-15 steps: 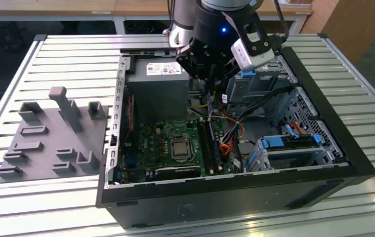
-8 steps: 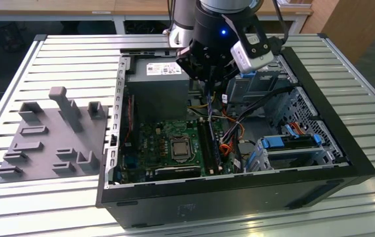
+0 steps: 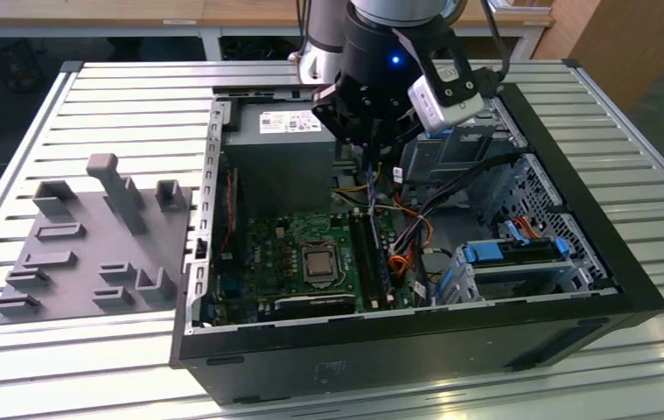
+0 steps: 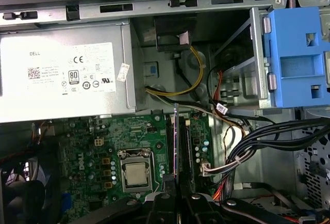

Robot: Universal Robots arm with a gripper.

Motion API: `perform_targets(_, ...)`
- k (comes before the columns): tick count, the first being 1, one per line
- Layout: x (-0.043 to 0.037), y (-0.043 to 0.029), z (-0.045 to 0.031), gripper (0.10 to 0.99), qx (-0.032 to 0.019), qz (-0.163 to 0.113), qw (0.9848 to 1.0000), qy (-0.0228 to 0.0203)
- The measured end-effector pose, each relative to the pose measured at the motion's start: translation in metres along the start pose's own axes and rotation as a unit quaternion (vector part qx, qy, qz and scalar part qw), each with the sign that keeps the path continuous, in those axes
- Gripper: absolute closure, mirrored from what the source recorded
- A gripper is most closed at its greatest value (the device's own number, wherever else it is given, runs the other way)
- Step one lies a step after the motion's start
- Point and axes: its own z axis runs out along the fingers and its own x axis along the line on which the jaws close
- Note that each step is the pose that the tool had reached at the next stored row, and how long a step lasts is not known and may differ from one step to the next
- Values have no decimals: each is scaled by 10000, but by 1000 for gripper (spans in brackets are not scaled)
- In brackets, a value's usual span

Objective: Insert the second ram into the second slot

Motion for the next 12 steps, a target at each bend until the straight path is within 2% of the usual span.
perform_targets(12,0,-7,62,945,-4,-276,9996,12)
